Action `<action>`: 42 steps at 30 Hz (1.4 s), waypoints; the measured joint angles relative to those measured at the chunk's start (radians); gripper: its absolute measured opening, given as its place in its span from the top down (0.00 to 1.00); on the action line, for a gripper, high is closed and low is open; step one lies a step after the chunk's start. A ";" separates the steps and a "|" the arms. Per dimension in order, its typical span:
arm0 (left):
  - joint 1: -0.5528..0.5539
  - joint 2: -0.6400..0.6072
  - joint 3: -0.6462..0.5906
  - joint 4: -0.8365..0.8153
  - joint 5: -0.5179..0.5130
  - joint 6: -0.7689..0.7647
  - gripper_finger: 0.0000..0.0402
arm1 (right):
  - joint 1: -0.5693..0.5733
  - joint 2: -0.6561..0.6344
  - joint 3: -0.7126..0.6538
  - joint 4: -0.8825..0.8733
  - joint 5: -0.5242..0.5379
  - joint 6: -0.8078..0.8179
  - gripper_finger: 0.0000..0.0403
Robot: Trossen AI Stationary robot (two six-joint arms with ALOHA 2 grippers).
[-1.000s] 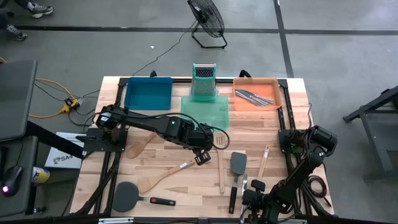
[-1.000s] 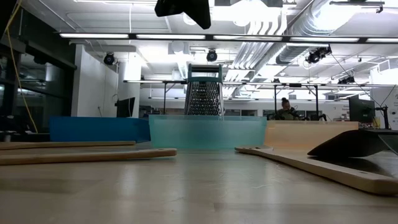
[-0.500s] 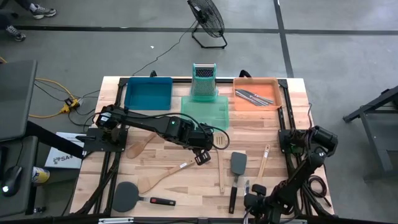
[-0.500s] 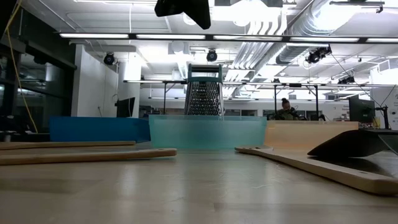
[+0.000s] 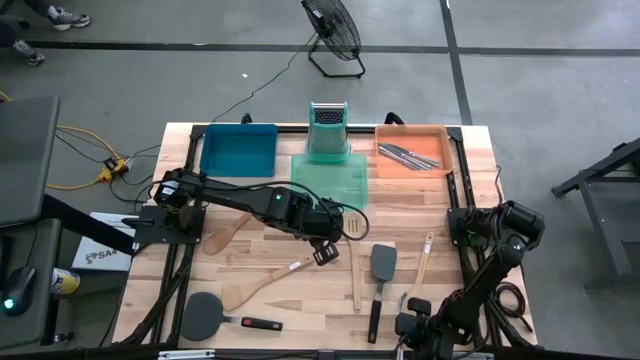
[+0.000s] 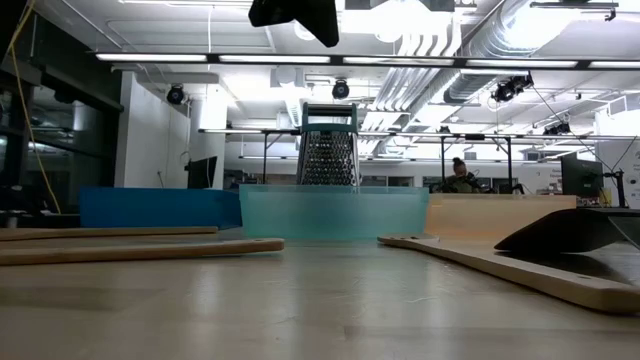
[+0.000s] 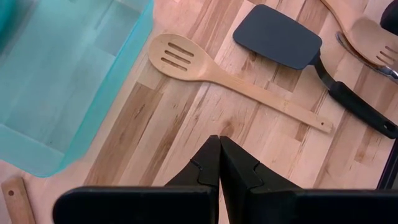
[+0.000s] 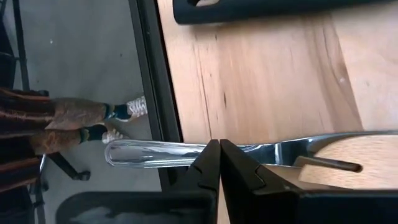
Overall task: Pick & Place Kitchen Items
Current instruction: Put the silver knife into the orange bin
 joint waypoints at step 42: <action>-0.040 0.000 0.000 -0.134 0.253 0.422 1.00 | 0.021 0.074 0.339 0.079 -0.155 1.047 0.81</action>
